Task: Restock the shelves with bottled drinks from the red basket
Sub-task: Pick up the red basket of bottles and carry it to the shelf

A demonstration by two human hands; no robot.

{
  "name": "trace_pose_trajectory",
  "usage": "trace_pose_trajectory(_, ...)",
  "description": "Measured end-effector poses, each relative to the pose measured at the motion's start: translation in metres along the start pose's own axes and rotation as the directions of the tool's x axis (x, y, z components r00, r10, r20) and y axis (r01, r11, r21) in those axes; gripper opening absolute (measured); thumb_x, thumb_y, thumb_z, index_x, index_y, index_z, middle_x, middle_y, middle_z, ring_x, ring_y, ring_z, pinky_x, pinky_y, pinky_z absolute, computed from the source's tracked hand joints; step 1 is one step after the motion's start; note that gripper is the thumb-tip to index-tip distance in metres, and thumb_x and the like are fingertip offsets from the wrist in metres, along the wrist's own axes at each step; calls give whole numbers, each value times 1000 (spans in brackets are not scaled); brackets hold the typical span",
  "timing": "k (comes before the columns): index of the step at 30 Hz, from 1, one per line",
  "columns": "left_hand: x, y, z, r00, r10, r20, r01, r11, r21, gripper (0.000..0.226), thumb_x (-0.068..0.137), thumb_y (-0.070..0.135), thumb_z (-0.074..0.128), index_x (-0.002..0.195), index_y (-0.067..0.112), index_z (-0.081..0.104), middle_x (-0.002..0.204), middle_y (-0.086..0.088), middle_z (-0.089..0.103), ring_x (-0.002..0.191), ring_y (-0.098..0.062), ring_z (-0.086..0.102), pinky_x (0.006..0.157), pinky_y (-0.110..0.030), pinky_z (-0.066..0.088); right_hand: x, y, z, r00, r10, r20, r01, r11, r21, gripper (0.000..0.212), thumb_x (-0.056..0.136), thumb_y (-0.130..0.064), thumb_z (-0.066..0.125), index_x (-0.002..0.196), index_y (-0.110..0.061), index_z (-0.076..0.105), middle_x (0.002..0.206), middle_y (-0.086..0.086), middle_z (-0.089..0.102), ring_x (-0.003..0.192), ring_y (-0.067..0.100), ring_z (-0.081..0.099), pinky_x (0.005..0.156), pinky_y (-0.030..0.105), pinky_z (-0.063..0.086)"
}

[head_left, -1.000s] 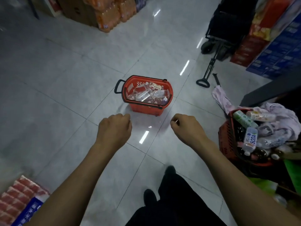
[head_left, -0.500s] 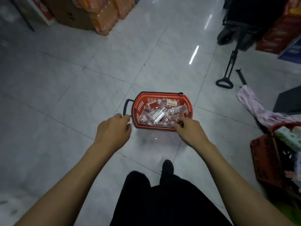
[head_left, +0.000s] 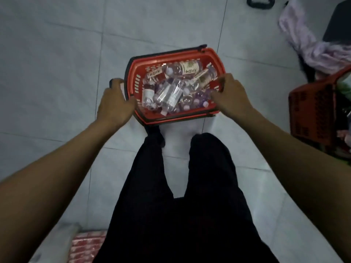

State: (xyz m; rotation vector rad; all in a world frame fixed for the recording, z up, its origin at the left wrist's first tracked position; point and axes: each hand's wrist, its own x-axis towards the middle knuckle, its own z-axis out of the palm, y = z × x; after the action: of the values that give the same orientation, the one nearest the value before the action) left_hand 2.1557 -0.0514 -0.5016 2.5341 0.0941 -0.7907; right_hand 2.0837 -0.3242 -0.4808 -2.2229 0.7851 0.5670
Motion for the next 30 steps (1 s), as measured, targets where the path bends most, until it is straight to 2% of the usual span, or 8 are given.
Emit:
trace_pose_trajectory(4, 90, -43, 45, 970, -231, 75, 237, 968, -85, 72, 86, 42, 58, 147, 19, 29, 134, -19, 53, 117, -35, 56, 98, -46, 49, 83, 34, 51, 984, 177, -28, -177, 984, 14, 69, 81, -43, 64, 139, -15, 39, 130, 16, 50, 107, 30, 58, 90, 41, 51)
trace_pose_trajectory(7, 150, -76, 86, 924, -372, 87, 381, 916, -126, 75, 88, 42, 63, 149, 17, 26, 143, -13, 48, 126, -31, 51, 103, -38, 44, 144, 68, 85, 961, 272, -43, -272, 962, -6, 71, 86, -31, 66, 146, -18, 30, 136, 18, 39, 114, 32, 51, 92, 38, 45)
trace_pose_trajectory(11, 211, -108, 141, 891, -447, 77, 453, 870, -192, 88, 86, 43, 67, 153, 12, 19, 148, -8, 45, 130, -27, 48, 109, -37, 40, 212, 113, 118, 943, 308, -126, -317, 946, -61, 77, 85, -37, 59, 150, -21, 22, 140, 20, 34, 122, 44, 47, 102, 53, 43)
trace_pose_trajectory(14, 234, -124, 174, 881, -470, 58, 467, 842, -269, 70, 88, 33, 68, 144, 11, 30, 137, -3, 52, 117, -20, 54, 98, -31, 45, 256, 140, 133, 871, 433, -232, -453, 890, -42, 79, 87, -34, 59, 154, -25, 16, 144, 19, 37, 127, 42, 46, 103, 52, 42)
trace_pose_trajectory(16, 239, -134, 187, 867, -497, 24, 480, 823, -305, 65, 88, 32, 69, 140, 15, 33, 135, -1, 54, 111, -17, 55, 98, -36, 49, 275, 157, 138, 858, 475, -195, -485, 874, -6, 80, 86, -32, 63, 152, -22, 18, 142, 17, 44, 124, 39, 52, 102, 51, 46)
trace_pose_trajectory(20, 233, -140, 197, 902, -426, -66, 407, 893, -193, 60, 94, 29, 63, 140, 10, 30, 140, -7, 51, 117, -18, 52, 93, -28, 42, 293, 194, 136, 861, 477, -178, -485, 875, -2, 65, 84, -26, 68, 141, -12, 40, 133, 13, 58, 119, 33, 58, 101, 45, 49)
trace_pose_trajectory(23, 224, -121, 179, 903, -427, -41, 417, 895, -158, 55, 95, 24, 60, 140, 9, 31, 140, -8, 51, 112, -17, 51, 88, -26, 41, 294, 191, 115, 863, 505, 0, -505, 863, 26, 50, 81, -16, 74, 129, -13, 61, 116, 5, 63, 104, 26, 63, 94, 40, 53)
trace_pose_trajectory(30, 165, -92, 69, 940, -339, 33, 340, 926, -165, 67, 71, 40, 77, 133, 27, 53, 126, 3, 66, 109, -24, 66, 90, -47, 54, 209, 168, 26, 850, 522, 72, -526, 832, 177, 41, 79, -15, 74, 120, -17, 68, 114, 8, 68, 102, 29, 67, 94, 42, 54)
